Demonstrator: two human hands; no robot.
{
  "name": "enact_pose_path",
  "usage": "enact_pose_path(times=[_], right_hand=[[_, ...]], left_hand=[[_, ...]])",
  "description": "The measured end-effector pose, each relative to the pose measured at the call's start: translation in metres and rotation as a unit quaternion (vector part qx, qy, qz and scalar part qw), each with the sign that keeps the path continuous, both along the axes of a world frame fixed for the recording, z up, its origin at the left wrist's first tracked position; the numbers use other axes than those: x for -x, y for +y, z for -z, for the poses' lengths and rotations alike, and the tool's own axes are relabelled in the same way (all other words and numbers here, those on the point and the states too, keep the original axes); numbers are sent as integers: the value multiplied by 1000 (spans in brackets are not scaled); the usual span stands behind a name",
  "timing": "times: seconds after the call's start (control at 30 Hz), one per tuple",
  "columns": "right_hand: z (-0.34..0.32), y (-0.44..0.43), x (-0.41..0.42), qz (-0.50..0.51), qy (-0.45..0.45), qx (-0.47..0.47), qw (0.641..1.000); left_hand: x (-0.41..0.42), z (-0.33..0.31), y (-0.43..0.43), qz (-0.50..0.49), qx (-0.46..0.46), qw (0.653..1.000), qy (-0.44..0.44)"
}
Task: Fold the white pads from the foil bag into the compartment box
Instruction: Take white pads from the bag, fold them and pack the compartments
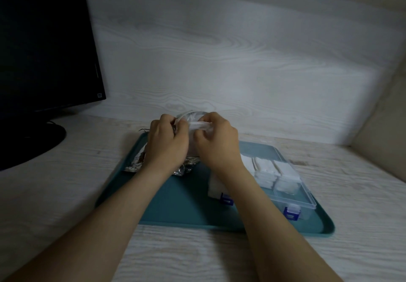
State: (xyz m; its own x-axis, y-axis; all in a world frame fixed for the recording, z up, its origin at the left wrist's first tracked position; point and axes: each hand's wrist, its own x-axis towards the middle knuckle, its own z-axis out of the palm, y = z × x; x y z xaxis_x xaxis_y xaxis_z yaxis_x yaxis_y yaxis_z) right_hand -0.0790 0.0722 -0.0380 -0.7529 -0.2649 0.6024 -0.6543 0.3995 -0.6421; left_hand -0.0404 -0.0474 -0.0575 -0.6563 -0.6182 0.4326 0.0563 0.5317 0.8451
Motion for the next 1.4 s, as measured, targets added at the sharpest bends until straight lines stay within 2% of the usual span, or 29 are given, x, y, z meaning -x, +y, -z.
enact_pose_path(times=[0.1, 0.2, 0.6, 0.77, 1.0, 1.23, 1.4], right_hand=[[3, -2, 0, -34, -19, -35, 999], [3, -2, 1, -27, -9, -46, 999], [-6, 7, 2, 37, -12, 94, 995], [-2, 3, 0, -32, -53, 24, 998], [-4, 1, -5, -88, -96, -4, 992], [-2, 4, 2, -13, -15, 7, 1000], [-6, 7, 2, 45, -29, 88, 995]], left_hand=[[-1, -2, 1, 1, -4, 1000, 0], [-1, -2, 0, -2, -9, 1000, -1], [-4, 0, 2, 0, 18, 1000, -4], [-6, 2, 4, 14, 41, 999, -13], [-4, 6, -2, 16, 72, 997, -18], [-2, 6, -2, -1, 83, 996, -20], [-3, 7, -7, -32, 102, 994, -38]])
